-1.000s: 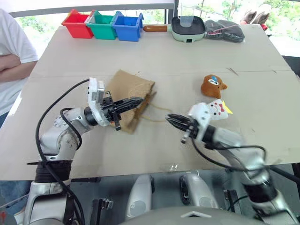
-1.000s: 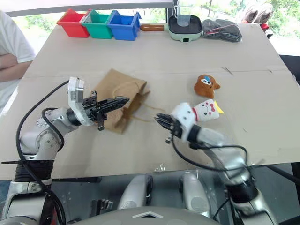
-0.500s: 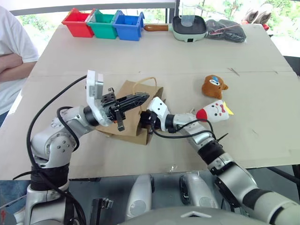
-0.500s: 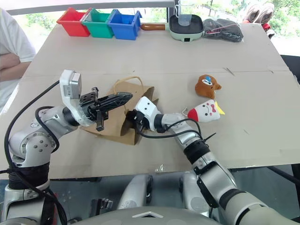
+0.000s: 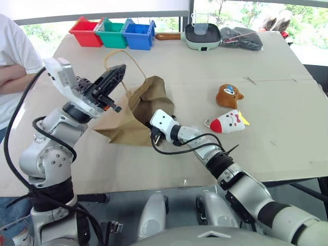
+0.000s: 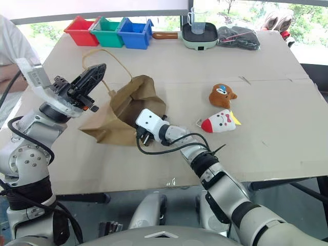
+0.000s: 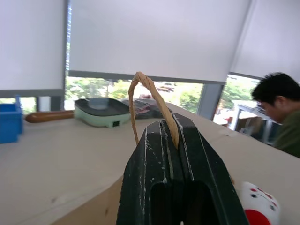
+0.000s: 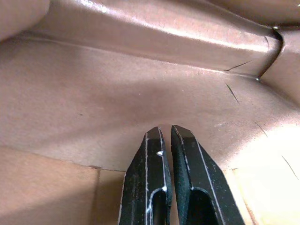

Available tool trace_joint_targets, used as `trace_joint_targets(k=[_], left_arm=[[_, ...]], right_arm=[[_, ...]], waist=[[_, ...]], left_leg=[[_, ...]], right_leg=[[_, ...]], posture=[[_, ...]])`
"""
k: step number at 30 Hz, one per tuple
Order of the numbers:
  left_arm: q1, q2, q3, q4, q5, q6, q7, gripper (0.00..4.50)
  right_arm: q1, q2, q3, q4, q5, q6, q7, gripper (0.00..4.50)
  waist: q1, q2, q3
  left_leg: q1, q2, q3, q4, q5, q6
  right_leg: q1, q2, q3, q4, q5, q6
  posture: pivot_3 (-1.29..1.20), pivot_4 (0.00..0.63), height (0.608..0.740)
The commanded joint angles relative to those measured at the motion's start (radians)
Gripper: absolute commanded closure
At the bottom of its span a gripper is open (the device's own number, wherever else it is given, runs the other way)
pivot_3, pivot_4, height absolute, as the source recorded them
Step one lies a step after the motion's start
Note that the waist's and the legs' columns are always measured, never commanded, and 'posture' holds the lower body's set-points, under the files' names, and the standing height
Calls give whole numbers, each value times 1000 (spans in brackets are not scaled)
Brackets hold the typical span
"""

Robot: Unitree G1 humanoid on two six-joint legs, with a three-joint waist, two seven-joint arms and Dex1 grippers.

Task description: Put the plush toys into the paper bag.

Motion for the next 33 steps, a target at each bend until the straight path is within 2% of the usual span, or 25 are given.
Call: trace_joint_targets(k=[1,6,9,11,12,15,18,22,25,28,30,33], left_arm=[[0,-4,29,-68,22,-40,52,4500],[12,0,-45,-65,134,-117,13,4500],[-6,5,-118,-19,231,-249,-93,4500],[-14,-19,-151,14,240,-311,-159,4500],[-20,-31,-154,32,237,-316,-161,4500],[-51,-32,-170,84,233,-339,-217,4500],[-86,-44,-199,163,239,-391,-308,4500],[-123,-64,-208,220,222,-414,-366,4500],[-142,-73,-212,254,213,-420,-409,4500],[-181,-86,-222,293,221,-422,-439,4500],[-198,-94,-223,307,220,-420,-453,4500],[-208,-102,-223,311,218,-415,-461,4500]], right_arm=[[-15,48,-20,112,-64,91,-140,4440],[-79,43,-96,100,-13,4,-183,4440],[-67,15,-102,20,-1,2,-112,4440],[-26,-24,-117,-104,51,49,-5,4440],[-10,-38,-129,-148,62,74,4,4440],[48,-88,-159,-374,129,230,78,3634],[145,-211,-196,-777,251,472,179,2101],[249,-384,-281,-1163,338,734,179,334],[290,-462,-348,-1317,355,884,125,334],[369,-576,-418,-1430,307,1055,53,334],[407,-605,-451,-1454,292,1174,-6,334],[440,-609,-438,-1428,296,1250,-36,334]], waist=[[4,0,-3],[10,0,-2],[8,0,-2],[6,0,-2],[6,0,-2],[3,0,-2],[6,1,-1],[8,1,-1],[1,1,-1],[8,1,-1],[9,0,0],[2,0,0]], left_leg=[[0,0,0,0,0,0],[-2,-2,-1,0,1,-1],[-6,-2,-1,0,1,-1],[-12,-2,-1,-1,1,-1],[-13,-2,-1,-1,1,-1],[-26,-1,-1,-1,1,-2],[-35,-1,-2,-1,1,-2],[-36,-2,-1,0,1,-2],[-35,-2,-1,0,1,-2],[-35,-1,-2,0,1,-2],[-35,-2,-1,0,1,-2],[-35,-2,0,1,1,-2]], right_leg=[[0,0,0,0,0,0],[0,-2,-1,-1,-1,-1],[-3,-1,-1,-2,0,0],[-8,-1,-2,-2,0,1],[-10,-2,-2,-2,0,1],[-22,-2,-3,-1,1,1],[-30,-3,-4,-1,1,1],[-30,-4,-4,-1,1,2],[-30,-2,-4,-1,1,2],[-30,-2,-3,-1,1,2],[-29,-2,-3,-2,1,2],[-29,-2,-2,-1,1,2]], posture=[[0,150,740],[0,150,740],[0,150,740],[0,150,740],[0,150,740],[0,150,740],[0,150,740],[0,150,740],[0,150,740],[0,150,740],[0,150,740],[0,150,740]])
